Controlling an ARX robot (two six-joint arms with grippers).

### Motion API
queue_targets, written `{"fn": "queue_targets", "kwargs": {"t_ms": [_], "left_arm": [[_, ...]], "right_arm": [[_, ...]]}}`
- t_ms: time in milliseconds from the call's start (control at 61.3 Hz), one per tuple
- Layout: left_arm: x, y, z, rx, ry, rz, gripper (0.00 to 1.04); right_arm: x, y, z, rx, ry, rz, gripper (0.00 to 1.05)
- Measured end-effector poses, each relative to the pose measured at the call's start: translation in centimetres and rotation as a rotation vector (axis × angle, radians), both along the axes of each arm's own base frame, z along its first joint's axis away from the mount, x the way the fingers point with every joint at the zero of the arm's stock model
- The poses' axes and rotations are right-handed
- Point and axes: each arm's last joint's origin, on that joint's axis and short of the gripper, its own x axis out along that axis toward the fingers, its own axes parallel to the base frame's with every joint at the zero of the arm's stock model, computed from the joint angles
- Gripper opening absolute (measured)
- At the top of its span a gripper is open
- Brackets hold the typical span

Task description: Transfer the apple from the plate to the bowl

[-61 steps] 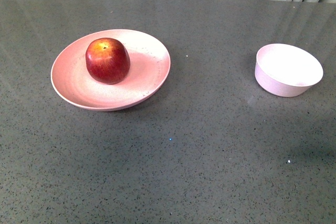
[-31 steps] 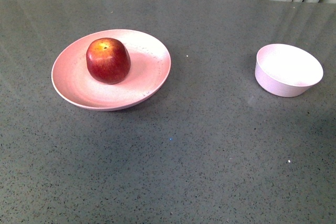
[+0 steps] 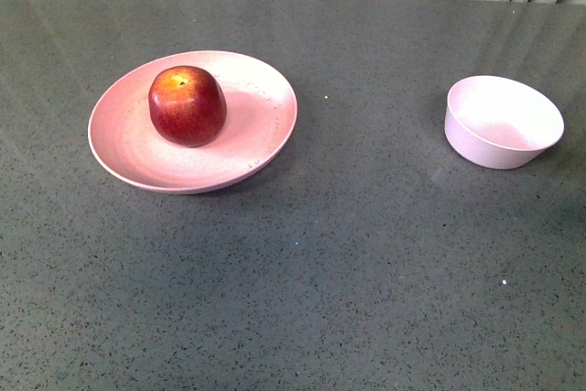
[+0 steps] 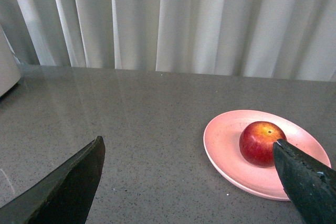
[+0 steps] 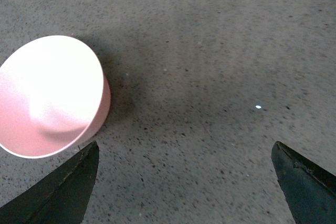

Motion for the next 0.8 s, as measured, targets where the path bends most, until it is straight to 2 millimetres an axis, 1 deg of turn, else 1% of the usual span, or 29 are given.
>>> {"fn": "queue_targets", "kwargs": {"t_ms": [212, 326, 424, 489, 522, 538, 620, 636, 685, 799], "left_arm": [[0.0, 0.0, 0.0, 0.0, 0.0, 0.0, 0.96], [0.0, 0.0, 0.0, 0.0, 0.0, 0.0, 0.96], [0.0, 0.0, 0.0, 0.0, 0.0, 0.0, 0.96], [0.0, 0.0, 0.0, 0.0, 0.0, 0.0, 0.96], [0.0, 0.0, 0.0, 0.0, 0.0, 0.0, 0.96], [0.0, 0.0, 0.0, 0.0, 0.0, 0.0, 0.96], [0.0, 0.0, 0.0, 0.0, 0.0, 0.0, 0.96], [0.0, 0.0, 0.0, 0.0, 0.0, 0.0, 0.96], [0.0, 0.0, 0.0, 0.0, 0.0, 0.0, 0.96], [0.0, 0.0, 0.0, 0.0, 0.0, 0.0, 0.96]], "right_arm": [[3.7, 2.2, -0.9, 0.003, 0.032, 0.09, 0.96], [5.6, 3.6, -2.7, 0.004, 0.093, 0.125, 0.96], [6.5, 4.2, -4.5, -0.004, 0.146, 0.128, 0.96], [6.9, 4.3, -5.1, -0.007, 0.164, 0.124, 0.95], [7.0, 4.4, -5.3, -0.009, 0.168, 0.122, 0.92], [7.1, 4.4, -5.4, -0.011, 0.172, 0.121, 0.88], [7.4, 4.5, -5.6, -0.015, 0.18, 0.12, 0.78], [7.5, 4.6, -5.6, -0.015, 0.18, 0.121, 0.75], [7.6, 4.7, -5.6, -0.016, 0.18, 0.121, 0.69], [8.1, 5.1, -5.2, -0.01, 0.176, 0.125, 0.45]]}}
